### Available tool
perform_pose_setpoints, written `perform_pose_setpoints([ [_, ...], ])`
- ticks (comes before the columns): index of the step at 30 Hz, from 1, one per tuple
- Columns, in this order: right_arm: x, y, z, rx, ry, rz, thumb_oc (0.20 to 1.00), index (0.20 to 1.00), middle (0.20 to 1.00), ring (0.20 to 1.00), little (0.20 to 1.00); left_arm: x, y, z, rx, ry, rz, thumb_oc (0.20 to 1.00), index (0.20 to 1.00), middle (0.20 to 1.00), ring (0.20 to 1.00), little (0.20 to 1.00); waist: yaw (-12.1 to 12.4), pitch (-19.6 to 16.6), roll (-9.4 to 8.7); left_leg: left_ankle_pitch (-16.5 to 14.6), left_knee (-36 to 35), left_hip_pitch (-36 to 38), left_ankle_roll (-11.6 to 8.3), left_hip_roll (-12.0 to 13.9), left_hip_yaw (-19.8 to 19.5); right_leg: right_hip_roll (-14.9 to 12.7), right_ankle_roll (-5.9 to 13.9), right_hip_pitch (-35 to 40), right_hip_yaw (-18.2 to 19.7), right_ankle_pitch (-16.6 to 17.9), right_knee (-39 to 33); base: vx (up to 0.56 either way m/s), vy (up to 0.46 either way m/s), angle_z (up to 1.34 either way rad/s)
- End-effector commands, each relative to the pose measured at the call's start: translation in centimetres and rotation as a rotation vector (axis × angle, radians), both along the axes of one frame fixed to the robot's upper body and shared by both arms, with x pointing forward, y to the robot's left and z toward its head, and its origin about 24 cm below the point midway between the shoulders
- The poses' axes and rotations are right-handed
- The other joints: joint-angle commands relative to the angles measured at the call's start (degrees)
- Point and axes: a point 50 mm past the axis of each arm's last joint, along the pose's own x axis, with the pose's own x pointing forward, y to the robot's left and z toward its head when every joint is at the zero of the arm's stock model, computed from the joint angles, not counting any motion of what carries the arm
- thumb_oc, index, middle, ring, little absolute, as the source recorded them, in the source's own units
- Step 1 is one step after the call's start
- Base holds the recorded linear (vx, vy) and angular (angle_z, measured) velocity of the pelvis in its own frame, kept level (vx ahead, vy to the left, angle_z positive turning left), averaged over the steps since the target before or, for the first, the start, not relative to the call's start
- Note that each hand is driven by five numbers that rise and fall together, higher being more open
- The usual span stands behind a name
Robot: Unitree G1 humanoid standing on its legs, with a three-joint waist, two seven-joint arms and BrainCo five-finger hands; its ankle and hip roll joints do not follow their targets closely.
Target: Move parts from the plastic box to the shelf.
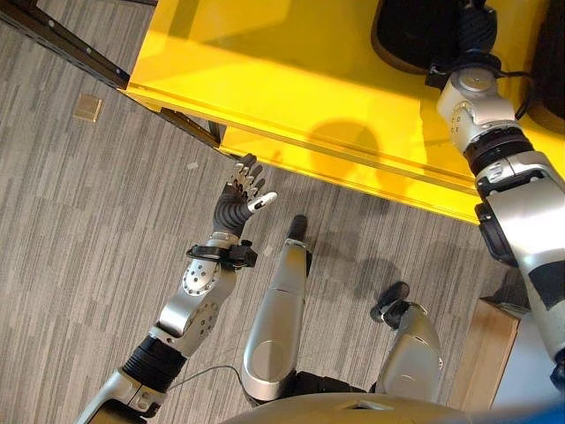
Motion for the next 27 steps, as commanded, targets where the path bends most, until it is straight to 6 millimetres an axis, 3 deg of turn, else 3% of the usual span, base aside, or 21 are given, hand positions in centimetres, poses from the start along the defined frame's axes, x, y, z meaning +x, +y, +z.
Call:
perform_pose_setpoints([
  [1,-0.2,0.4,2.0,-0.018,-0.055,0.009,0.2,0.2,0.2,0.2,0.2,0.2,-0.1,1.9,-0.028,-0.109,-0.004,1.0,1.0,1.0,1.0,1.0,0.89,0.02,-0.04,-7.43,2.09,1.42,1.05,1.93,3.21,1.85,-2.16,-0.73,0.86,-2.59,2.26,0.0,0.0,0.0],
  [6,-0.1,0.5,1.4,-0.026,-0.039,0.009,0.2,0.2,0.2,0.2,0.2,0.3,0.1,1.9,-0.027,-0.113,0.004,1.0,1.0,1.0,1.0,1.0,0.8,0.02,-0.05,-7.33,2.01,1.53,1.01,1.96,3.19,1.95,-2.17,-0.71,0.86,-2.53,2.26,0.0,0.0,0.0],
  [7,-0.1,0.5,1.4,-0.028,-0.036,0.009,0.398,0.398,0.398,0.398,0.398,0.3,0.1,1.9,-0.027,-0.112,0.004,1.0,1.0,1.0,1.0,1.0,0.8,0.02,-0.08,-7.29,2.04,1.45,1.0,1.98,3.15,1.95,-2.17,-0.79,0.86,-2.51,2.3,0.0,0.0,0.0],
  [8,-0.1,0.6,1.3,-0.03,-0.035,0.009,0.758,0.758,0.758,0.758,0.758,0.3,0.0,1.9,-0.028,-0.112,0.004,1.0,1.0,1.0,1.0,1.0,0.8,0.02,-0.1,-7.25,1.99,1.45,1.0,2.02,3.12,1.97,-2.18,-0.8,0.84,-2.51,2.31,0.0,0.0,0.0],
  [9,-0.1,0.6,1.4,-0.032,-0.034,0.007,1.0,1.0,1.0,1.0,1.0,0.3,0.0,1.9,-0.029,-0.112,0.003,1.0,1.0,1.0,1.0,1.0,0.76,0.02,-0.08,-7.22,1.91,1.49,0.99,2.02,3.1,2.0,-2.19,-0.82,0.85,-2.52,2.31,0.0,0.0,0.0],
  [27,0.0,1.0,0.6,0.01,-0.026,0.014,1.0,1.0,1.0,1.0,1.0,0.5,0.1,1.7,-0.035,-0.099,0.016,1.0,1.0,1.0,1.0,1.0,0.24,0.02,-0.33,-7.06,1.23,2.57,0.9,2.13,3.4,2.13,-2.01,0.17,0.74,-2.14,1.81,0.0,0.0,0.0],
])
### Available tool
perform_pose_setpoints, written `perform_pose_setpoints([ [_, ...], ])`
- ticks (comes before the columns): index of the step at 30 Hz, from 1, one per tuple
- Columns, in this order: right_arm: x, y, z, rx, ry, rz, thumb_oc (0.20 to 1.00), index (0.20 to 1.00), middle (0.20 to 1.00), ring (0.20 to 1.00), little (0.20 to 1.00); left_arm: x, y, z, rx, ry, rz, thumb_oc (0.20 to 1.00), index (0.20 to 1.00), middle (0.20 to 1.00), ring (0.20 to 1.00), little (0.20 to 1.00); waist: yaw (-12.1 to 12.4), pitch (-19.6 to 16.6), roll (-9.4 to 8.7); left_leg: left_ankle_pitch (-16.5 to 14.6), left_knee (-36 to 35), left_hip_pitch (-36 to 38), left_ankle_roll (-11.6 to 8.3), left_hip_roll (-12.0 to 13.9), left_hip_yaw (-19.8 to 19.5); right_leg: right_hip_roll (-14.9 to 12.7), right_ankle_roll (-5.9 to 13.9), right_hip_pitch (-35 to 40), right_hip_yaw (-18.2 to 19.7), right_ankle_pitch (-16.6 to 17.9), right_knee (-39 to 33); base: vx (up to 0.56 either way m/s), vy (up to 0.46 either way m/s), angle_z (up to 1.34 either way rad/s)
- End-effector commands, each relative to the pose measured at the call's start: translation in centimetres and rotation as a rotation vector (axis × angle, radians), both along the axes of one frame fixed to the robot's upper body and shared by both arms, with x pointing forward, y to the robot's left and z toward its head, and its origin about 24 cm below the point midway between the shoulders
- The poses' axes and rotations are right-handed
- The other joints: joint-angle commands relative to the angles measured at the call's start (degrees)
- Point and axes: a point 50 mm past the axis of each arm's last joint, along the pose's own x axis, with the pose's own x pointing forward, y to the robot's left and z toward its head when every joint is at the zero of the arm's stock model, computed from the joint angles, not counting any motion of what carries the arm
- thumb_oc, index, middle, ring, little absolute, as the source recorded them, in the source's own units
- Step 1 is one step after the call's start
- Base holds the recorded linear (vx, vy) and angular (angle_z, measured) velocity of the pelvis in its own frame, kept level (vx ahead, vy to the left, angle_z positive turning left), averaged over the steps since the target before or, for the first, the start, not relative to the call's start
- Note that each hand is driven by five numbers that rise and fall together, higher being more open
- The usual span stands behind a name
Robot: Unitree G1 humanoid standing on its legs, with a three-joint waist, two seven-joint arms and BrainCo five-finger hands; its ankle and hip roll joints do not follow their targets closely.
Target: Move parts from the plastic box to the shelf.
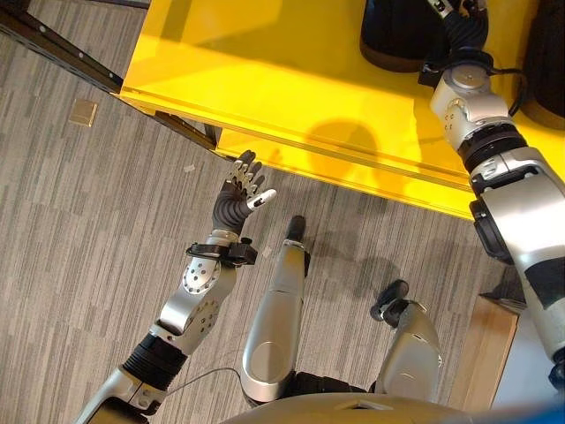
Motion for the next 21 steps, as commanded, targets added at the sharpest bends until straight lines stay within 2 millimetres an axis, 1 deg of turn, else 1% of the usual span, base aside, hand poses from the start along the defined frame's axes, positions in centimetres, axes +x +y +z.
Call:
perform_pose_setpoints([
  [1,-0.1,0.5,0.3,0.018,-0.029,0.002,1.0,1.0,1.0,1.0,1.0,0.5,0.0,1.6,-0.027,-0.089,0.009,1.0,1.0,1.0,1.0,1.0,0.97,0.02,-0.39,-7.09,1.19,2.51,0.89,2.1,3.24,2.11,-1.92,0.24,0.64,-2.24,1.87,0.0,0.0,0.0],
  [5,-0.1,0.9,-0.2,0.028,-0.033,0.015,1.0,1.0,1.0,1.0,1.0,0.5,0.2,1.5,-0.029,-0.087,0.018,1.0,1.0,1.0,1.0,1.0,0.68,0.02,-0.66,-7.25,1.24,3.03,0.9,2.15,3.3,2.14,-1.91,0.7,0.76,-2.19,1.71,-0.01,-0.001,-0.02],
  [11,-0.1,0.8,-0.7,0.037,-0.033,0.014,1.0,1.0,1.0,1.0,1.0,0.5,0.3,1.4,-0.021,-0.083,0.018,1.0,1.0,1.0,1.0,1.0,0.32,0.02,-0.81,-7.35,1.2,3.8,0.79,2.38,3.53,2.3,-1.93,1.31,1.02,-2.23,1.57,0.0,0.001,-0.01],
  [15,-0.2,0.9,-0.7,0.032,-0.05,0.023,1.0,1.0,1.0,1.0,1.0,0.5,0.5,1.3,-0.025,-0.077,0.025,1.0,1.0,1.0,1.0,1.0,0.08,0.02,-0.97,-7.41,1.08,4.52,0.77,2.61,3.66,2.43,-2.01,1.74,1.19,-2.26,1.51,0.0,-0.001,-0.06],
  [21,-0.5,1.2,-0.2,0.01,-0.083,0.038,1.0,1.0,1.0,1.0,1.0,0.5,0.9,1.3,-0.021,-0.074,0.028,1.0,1.0,1.0,1.0,1.0,-0.19,0.02,-1.31,-7.39,0.7,6.55,0.48,3.11,3.91,2.65,-2.06,3.52,1.4,-2.37,1.11,-0.01,-0.016,-0.07],
])
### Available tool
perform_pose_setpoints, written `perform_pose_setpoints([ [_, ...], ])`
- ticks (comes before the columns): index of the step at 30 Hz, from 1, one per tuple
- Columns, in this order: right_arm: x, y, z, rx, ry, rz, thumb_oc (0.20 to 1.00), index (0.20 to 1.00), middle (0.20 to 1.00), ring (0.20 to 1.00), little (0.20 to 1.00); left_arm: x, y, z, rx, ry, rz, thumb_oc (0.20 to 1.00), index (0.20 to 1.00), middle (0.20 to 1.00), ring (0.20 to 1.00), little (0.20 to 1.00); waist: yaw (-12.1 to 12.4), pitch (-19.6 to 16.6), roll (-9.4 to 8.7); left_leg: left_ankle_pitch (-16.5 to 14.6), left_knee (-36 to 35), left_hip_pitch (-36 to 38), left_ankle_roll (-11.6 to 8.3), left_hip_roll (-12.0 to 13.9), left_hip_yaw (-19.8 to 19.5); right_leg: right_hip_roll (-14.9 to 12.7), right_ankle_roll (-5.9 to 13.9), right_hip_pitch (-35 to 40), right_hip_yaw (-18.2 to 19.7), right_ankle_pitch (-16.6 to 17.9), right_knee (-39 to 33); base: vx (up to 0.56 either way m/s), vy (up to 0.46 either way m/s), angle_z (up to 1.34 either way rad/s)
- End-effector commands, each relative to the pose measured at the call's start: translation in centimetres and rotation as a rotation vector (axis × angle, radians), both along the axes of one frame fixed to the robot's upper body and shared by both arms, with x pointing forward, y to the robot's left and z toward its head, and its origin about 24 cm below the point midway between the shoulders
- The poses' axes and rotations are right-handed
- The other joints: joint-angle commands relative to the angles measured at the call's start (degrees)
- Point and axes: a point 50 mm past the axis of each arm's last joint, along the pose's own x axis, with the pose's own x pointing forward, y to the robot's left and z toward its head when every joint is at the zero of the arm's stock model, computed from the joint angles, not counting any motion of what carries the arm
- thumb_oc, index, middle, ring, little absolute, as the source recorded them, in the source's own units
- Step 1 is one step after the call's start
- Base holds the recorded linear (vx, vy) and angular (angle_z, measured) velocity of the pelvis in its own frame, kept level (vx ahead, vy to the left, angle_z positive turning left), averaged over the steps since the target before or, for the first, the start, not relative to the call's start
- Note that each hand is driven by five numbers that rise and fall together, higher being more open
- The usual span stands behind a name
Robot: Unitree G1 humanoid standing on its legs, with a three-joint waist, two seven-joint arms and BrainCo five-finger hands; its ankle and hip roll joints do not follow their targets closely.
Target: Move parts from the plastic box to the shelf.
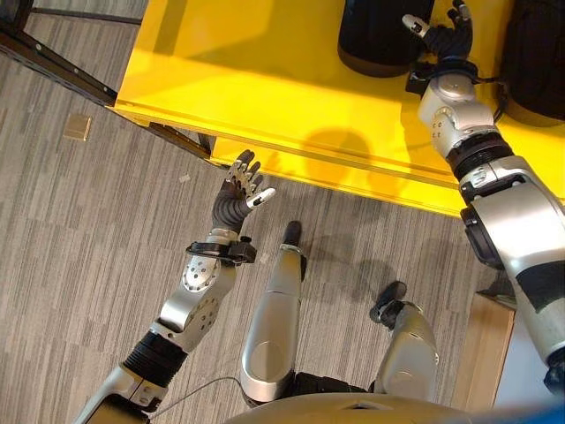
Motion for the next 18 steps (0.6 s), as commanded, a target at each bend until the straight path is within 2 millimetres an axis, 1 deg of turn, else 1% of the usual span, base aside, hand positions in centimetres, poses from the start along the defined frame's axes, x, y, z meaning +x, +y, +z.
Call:
perform_pose_setpoints([
  [1,-0.6,-0.2,1.2,-0.027,-0.099,0.0,1.0,1.0,1.0,1.0,1.0,0.2,0.7,1.5,-0.024,-0.083,0.019,1.0,1.0,1.0,1.0,1.0,0.95,0.0,-1.24,-7.37,1.89,2.86,0.42,1.97,2.23,1.58,-2.09,0.8,-0.02,-3.94,3.61,-0.01,-0.015,-0.05],
  [4,-0.7,-0.4,1.6,-0.037,-0.115,-0.005,1.0,1.0,1.0,1.0,1.0,0.2,0.7,1.5,-0.022,-0.083,0.015,1.0,1.0,1.0,1.0,1.0,0.8,0.0,-1.29,-7.38,1.92,3.38,0.41,2.1,2.2,1.58,-2.17,1.35,0.02,-4.11,3.62,-0.02,-0.013,-0.06],
  [9,-1.3,0.0,3.2,-0.085,-0.181,0.003,1.0,1.0,1.0,1.0,1.0,0.3,0.9,1.4,-0.003,-0.076,0.008,1.0,1.0,1.0,1.0,1.0,0.49,-0.03,-1.63,-7.11,1.26,5.4,0.22,2.34,2.33,1.79,-2.23,2.85,0.22,-4.12,3.45,-0.02,-0.014,-0.04],
  [10,-1.3,0.0,3.2,-0.085,-0.18,0.003,1.0,1.0,1.0,1.0,1.0,0.3,0.9,1.4,-0.003,-0.075,0.008,1.0,1.0,1.0,1.0,1.0,0.49,-0.03,-1.63,-7.1,1.22,5.46,0.22,2.34,2.34,1.79,-2.23,2.9,0.22,-4.11,3.42,-0.02,-0.018,-0.03],
  [11,-1.5,0.0,3.9,-0.092,-0.208,0.003,1.0,1.0,1.0,1.0,1.0,0.3,1.0,1.5,-0.001,-0.083,0.003,1.0,1.0,1.0,1.0,1.0,0.34,-0.04,-1.8,-6.94,0.86,6.25,0.11,2.41,2.26,1.83,-2.26,3.35,0.29,-4.07,3.22,0.0,0.0,0.0],
  [14,-1.7,0.2,4.4,-0.096,-0.23,0.014,1.0,1.0,1.0,1.0,1.0,0.3,1.1,1.6,0.006,-0.086,0.003,1.0,1.0,1.0,1.0,1.0,0.27,-0.24,-1.92,-6.71,0.32,7.19,-0.02,2.61,2.4,2.02,-2.28,4.11,0.3,-4.0,2.85,0.0,0.0,0.0],
  [16,-2.2,0.9,5.0,-0.107,-0.284,0.05,1.0,1.0,1.0,1.0,1.0,0.3,1.3,1.6,0.016,-0.086,0.005,1.0,1.0,1.0,1.0,1.0,-0.24,-1.0,-2.39,-6.31,-0.63,8.54,-0.18,3.01,2.66,2.44,-2.2,5.1,0.3,-3.71,2.02,-0.01,-0.019,-0.07],
  [17,-2.2,0.9,5.0,-0.107,-0.284,0.05,1.0,1.0,1.0,1.0,1.0,0.3,1.3,1.6,0.017,-0.086,0.005,1.0,1.0,1.0,1.0,1.0,-0.24,-0.99,-2.39,-6.28,-0.68,8.62,-0.19,3.02,2.67,2.46,-2.2,5.17,0.28,-3.68,1.96,0.0,-0.028,-0.09],
  [18,-2.6,1.4,5.1,-0.097,-0.316,0.08,1.0,1.0,1.0,1.0,1.0,0.3,1.4,1.6,0.023,-0.084,0.007,1.0,1.0,1.0,1.0,1.0,-0.5,-1.49,-2.63,-6.08,-1.39,9.45,-0.33,3.3,2.8,2.77,-2.18,5.99,0.19,-3.45,1.1,0.01,-0.018,-0.08],
])
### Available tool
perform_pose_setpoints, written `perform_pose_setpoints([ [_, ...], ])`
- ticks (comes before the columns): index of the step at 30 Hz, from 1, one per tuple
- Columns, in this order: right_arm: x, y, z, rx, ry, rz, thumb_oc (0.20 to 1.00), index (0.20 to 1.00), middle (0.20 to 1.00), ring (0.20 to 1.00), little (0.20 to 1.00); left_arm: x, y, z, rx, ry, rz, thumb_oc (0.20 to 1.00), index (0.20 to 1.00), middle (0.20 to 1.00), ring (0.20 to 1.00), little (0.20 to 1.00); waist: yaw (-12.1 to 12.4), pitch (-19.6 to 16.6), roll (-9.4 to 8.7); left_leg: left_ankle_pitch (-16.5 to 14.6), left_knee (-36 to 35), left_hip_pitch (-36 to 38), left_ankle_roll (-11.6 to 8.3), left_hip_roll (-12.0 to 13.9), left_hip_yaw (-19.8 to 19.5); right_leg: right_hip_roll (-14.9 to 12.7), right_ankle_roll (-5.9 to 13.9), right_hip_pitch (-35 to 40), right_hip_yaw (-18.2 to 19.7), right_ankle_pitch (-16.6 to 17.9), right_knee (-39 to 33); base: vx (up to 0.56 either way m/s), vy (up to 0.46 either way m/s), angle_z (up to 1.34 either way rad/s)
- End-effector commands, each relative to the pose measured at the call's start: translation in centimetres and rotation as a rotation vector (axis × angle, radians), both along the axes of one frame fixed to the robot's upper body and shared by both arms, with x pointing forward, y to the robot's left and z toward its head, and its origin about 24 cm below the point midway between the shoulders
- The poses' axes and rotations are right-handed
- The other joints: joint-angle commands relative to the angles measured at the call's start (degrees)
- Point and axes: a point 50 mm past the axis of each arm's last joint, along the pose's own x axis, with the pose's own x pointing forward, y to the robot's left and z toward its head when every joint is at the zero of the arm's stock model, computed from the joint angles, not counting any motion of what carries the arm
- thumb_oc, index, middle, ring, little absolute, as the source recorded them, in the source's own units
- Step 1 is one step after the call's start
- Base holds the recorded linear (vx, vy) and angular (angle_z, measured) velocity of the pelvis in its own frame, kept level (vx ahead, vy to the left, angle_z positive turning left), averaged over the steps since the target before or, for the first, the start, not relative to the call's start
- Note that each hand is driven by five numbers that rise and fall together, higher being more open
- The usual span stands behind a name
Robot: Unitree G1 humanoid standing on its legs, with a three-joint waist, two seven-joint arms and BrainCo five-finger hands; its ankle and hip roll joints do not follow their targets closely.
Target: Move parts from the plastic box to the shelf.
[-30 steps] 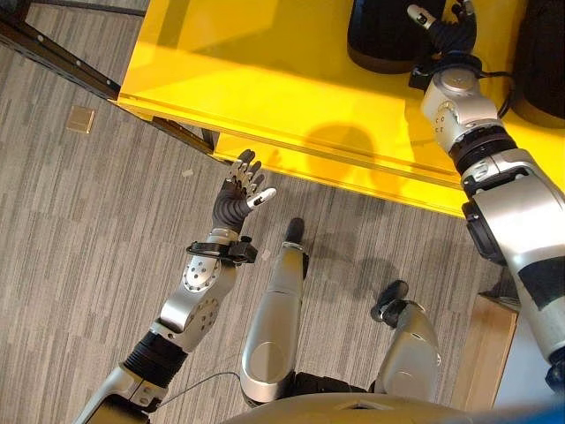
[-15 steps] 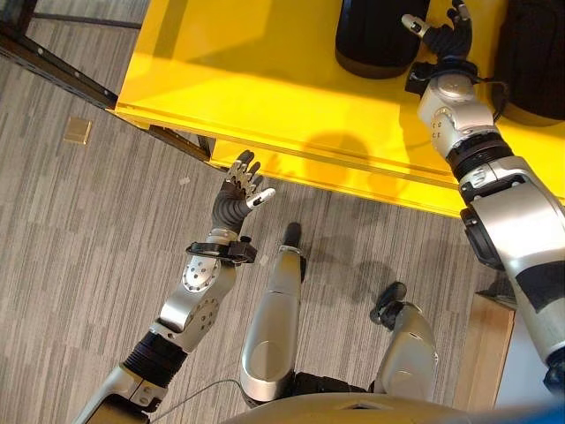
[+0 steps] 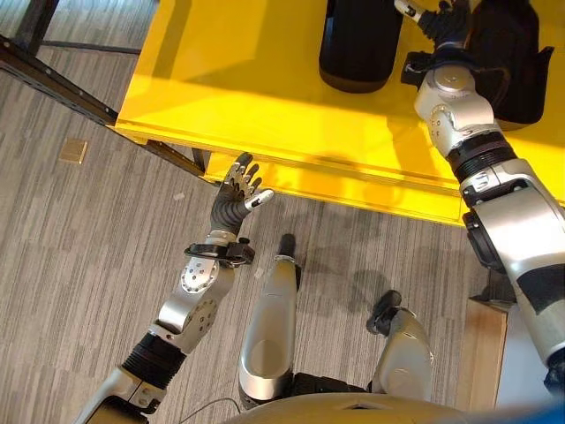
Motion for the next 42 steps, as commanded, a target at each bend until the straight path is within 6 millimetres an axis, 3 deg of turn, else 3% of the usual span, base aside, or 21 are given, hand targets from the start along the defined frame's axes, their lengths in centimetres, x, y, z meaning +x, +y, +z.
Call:
perform_pose_setpoints([
  [1,-1.5,-0.7,2.0,-0.001,-0.161,0.017,1.0,1.0,1.0,1.0,1.0,0.1,1.1,1.4,0.022,-0.075,0.002,1.0,1.0,1.0,1.0,1.0,0.2,-1.75,-1.51,-5.98,0.81,3.32,-0.23,2.16,1.35,2.13,-2.11,1.88,-1.14,-3.28,2.01,-0.06,-0.003,-0.13],
  [2,-1.7,-0.6,1.9,0.0,-0.171,0.033,1.0,1.0,1.0,1.0,1.0,0.1,1.3,1.4,0.025,-0.073,0.005,1.0,1.0,1.0,1.0,1.0,-0.02,-2.01,-1.57,-4.35,-0.03,3.21,0.11,2.09,1.62,2.08,-2.56,1.59,-1.53,-1.9,1.26,0.01,-0.011,-0.11],
  [3,-1.7,-0.6,1.8,0.0,-0.169,0.034,1.0,1.0,1.0,1.0,1.0,0.1,1.3,1.3,0.025,-0.071,0.006,1.0,1.0,1.0,1.0,1.0,0.0,-2.2,-1.66,-5.59,0.1,3.81,-0.25,2.22,1.47,2.24,-2.09,2.05,-1.14,-2.92,1.5,-0.07,0.009,-0.09],
  [6,-2.6,-0.2,1.4,0.025,-0.22,0.098,1.0,1.0,1.0,1.0,1.0,-0.1,1.7,1.4,0.044,-0.077,0.025,1.0,1.0,1.0,1.0,1.0,-0.67,-3.21,-2.03,-3.5,-1.92,4.76,-0.05,2.43,2.0,2.71,-2.53,2.8,-1.36,-1.12,-0.8,0.0,-0.015,-0.06],
  [11,-4.3,-0.3,-1.2,0.119,-0.256,0.211,1.0,1.0,1.0,1.0,1.0,-0.2,2.2,1.4,0.08,-0.079,0.057,1.0,1.0,1.0,1.0,1.0,-2.24,-4.63,-2.56,-2.07,-5.26,7.18,-0.25,3.0,2.85,3.35,-2.43,4.32,-1.24,0.12,-3.92,0.01,-0.012,-0.08],
  [14,-6.5,-0.6,-5.3,0.229,-0.249,0.316,1.0,1.0,1.0,1.0,1.0,-0.3,2.4,1.3,0.113,-0.082,0.084,1.0,1.0,1.0,1.0,1.0,-4.5,-5.36,-2.76,-1.22,-7.47,8.56,-0.25,3.49,3.82,3.67,-2.24,4.7,-0.79,0.74,-5.64,0.01,-0.007,-0.1],
  [15,-6.6,-0.6,-5.3,0.23,-0.248,0.315,1.0,1.0,1.0,1.0,1.0,-0.3,2.4,1.3,0.114,-0.08,0.084,1.0,1.0,1.0,1.0,1.0,-4.46,-5.43,-2.77,-1.19,-7.53,8.59,-0.25,3.49,3.83,3.67,-2.24,4.72,-0.79,0.76,-5.67,0.0,-0.009,-0.05],
  [18,-8.1,-1.1,-8.1,0.286,-0.224,0.359,1.0,1.0,1.0,1.0,1.0,-0.1,2.6,1.9,0.189,-0.119,0.125,1.0,1.0,1.0,1.0,1.0,-5.75,-5.59,-2.75,-0.73,-8.22,9.0,-0.41,3.88,4.54,3.78,-2.16,4.48,-0.42,1.13,-6.29,-0.01,-0.005,-0.08],
  [20,-9.8,-1.3,-10.2,0.316,-0.211,0.42,1.0,1.0,1.0,1.0,1.0,0.3,3.5,3.4,0.37,-0.214,0.218,1.0,1.0,1.0,1.0,1.0,-7.47,-5.72,-3.0,-0.4,-9.03,9.7,-0.6,4.68,5.72,4.2,-2.04,3.84,0.73,1.48,-6.81,-0.01,0.015,-0.19],
  [24,-11.9,-1.2,-12.6,0.327,-0.173,0.5,1.0,1.0,1.0,1.0,1.0,0.9,5.0,5.2,0.581,-0.305,0.354,1.0,1.0,1.0,1.0,1.0,-9.87,-5.74,-3.25,-0.46,-9.14,10.47,-0.91,5.8,7.14,4.76,-1.94,2.89,2.31,2.0,-7.16,0.0,0.014,-0.27],
  [27,-13.0,-1.3,-13.1,0.315,-0.174,0.545,1.0,1.0,1.0,1.0,1.0,1.1,5.7,5.8,0.601,-0.33,0.428,1.0,1.0,1.0,1.0,1.0,-11.1,-5.64,-3.69,-0.59,-9.17,10.98,-1.01,6.64,8.4,5.33,-1.91,2.19,3.6,2.59,-7.82,-0.01,0.016,-0.35],
  [32,-14.5,-1.8,-13.7,0.275,-0.175,0.579,1.0,1.0,1.0,1.0,1.0,1.0,7.4,7.2,0.762,-0.391,0.57,1.0,1.0,1.0,1.0,1.0,-13.0,-5.57,-4.46,-0.87,-9.1,11.45,-1.09,7.66,10.29,6.17,-1.61,0.6,5.7,3.57,-8.53,-0.01,0.02,-0.32],
  [34,-15.3,-2.2,-14.0,0.267,-0.167,0.609,1.0,1.0,1.0,1.0,1.0,0.8,8.3,8.6,0.878,-0.456,0.64,1.0,1.0,1.0,1.0,1.0,-13.83,-5.31,-4.75,-1.04,-9.14,11.69,-1.2,8.02,11.13,6.3,-1.42,0.06,6.72,4.03,-9.1,-0.01,0.011,-0.31],
  [42,-16.3,-2.9,-14.7,0.222,-0.136,0.626,1.0,1.0,1.0,1.0,1.0,1.2,9.0,12.0,1.043,-0.595,0.744,1.0,1.0,1.0,1.0,1.0,-15.38,-4.96,-4.76,-1.02,-9.06,11.12,-1.63,8.0,11.65,6.0,-1.01,-0.67,7.43,4.95,-10.05,0.0,-0.001,-0.11],
])
